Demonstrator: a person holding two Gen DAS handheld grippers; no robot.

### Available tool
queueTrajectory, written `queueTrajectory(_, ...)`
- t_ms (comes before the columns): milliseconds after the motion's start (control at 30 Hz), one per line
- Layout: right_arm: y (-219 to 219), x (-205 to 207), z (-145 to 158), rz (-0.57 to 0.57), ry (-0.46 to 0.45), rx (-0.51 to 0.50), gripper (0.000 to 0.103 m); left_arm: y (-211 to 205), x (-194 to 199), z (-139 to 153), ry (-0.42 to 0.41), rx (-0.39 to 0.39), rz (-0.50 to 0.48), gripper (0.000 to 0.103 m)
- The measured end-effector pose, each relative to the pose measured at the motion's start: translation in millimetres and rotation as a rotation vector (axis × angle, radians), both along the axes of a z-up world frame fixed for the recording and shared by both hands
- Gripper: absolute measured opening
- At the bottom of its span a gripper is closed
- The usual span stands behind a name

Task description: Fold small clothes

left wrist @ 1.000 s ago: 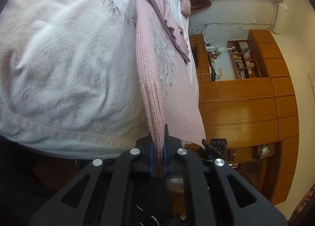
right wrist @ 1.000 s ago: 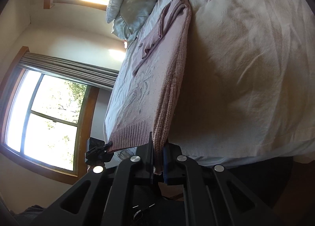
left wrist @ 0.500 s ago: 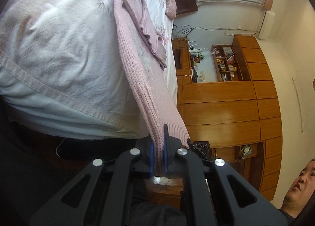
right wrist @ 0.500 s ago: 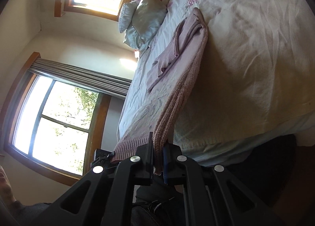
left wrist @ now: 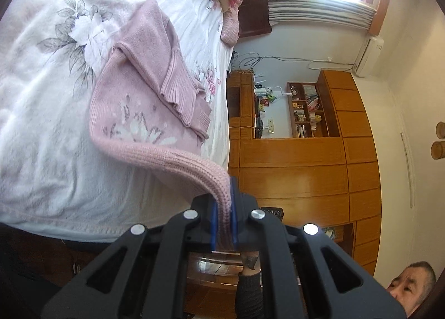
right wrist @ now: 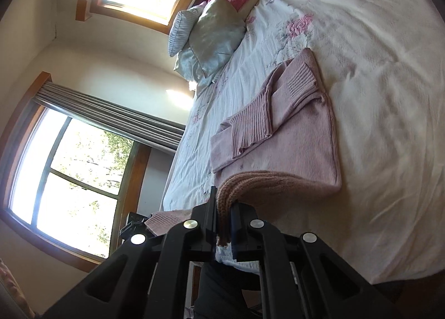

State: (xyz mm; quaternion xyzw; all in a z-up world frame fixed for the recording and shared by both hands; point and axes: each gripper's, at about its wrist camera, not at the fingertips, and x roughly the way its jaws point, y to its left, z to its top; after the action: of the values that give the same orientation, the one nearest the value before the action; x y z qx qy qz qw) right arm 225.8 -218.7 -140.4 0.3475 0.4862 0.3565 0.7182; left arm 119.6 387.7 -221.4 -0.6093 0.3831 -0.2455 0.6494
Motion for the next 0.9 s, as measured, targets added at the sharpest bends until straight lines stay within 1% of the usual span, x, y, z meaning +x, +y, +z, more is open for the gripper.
queueTrajectory(67,3,22,-7,-0.01,0.026,-0.022,0.007,9,22,-8,0.037,-0.022,0.017,0.005)
queueTrajectory(167,10,58,-27,-0.023,0.081,-0.061,0.007,19,53,-30,0.11,-0.056,0.04,0.006)
queueTrajectory(367,32,121,-83,-0.031,0.196,-0.165,0.008,31,110,-79,0.258,-0.057,0.065,0.007)
queueTrajectory(433,37,136,-101,-0.039,0.226,-0.188,0.01,34,124,-91,0.288,-0.055,0.078,0.012)
queueTrajectory(467,37,142,-107,-0.055,0.237,-0.197,0.015,37,129,-95,0.295,-0.055,0.086,0.022)
queueTrajectory(500,37,148,-112,-0.072,0.248,-0.199,0.018,41,133,-98,0.302,-0.053,0.098,0.03)
queueTrajectory(533,35,153,-116,-0.085,0.259,-0.197,0.024,46,135,-99,0.306,-0.047,0.109,0.034)
queueTrajectory(567,34,156,-120,-0.1,0.266,-0.198,0.028,50,137,-100,0.306,-0.039,0.118,0.037)
queueTrajectory(633,33,160,-122,-0.102,0.264,-0.211,0.03,58,138,-98,0.301,-0.001,0.127,0.042)
queueTrajectory(667,32,160,-120,-0.102,0.257,-0.218,0.033,61,137,-95,0.289,0.019,0.129,0.044)
queueTrajectory(700,30,159,-118,-0.103,0.247,-0.223,0.035,64,136,-92,0.271,0.036,0.128,0.05)
queueTrajectory(733,28,158,-115,-0.104,0.233,-0.226,0.039,67,133,-88,0.256,0.063,0.124,0.053)
queueTrajectory(800,23,154,-107,-0.103,0.207,-0.235,0.046,67,128,-80,0.223,0.147,0.101,0.063)
queueTrajectory(833,21,152,-103,-0.104,0.194,-0.237,0.05,67,126,-75,0.209,0.198,0.082,0.064)
queueTrajectory(900,18,149,-96,-0.097,0.158,-0.269,0.051,62,125,-68,0.19,0.318,0.031,0.07)
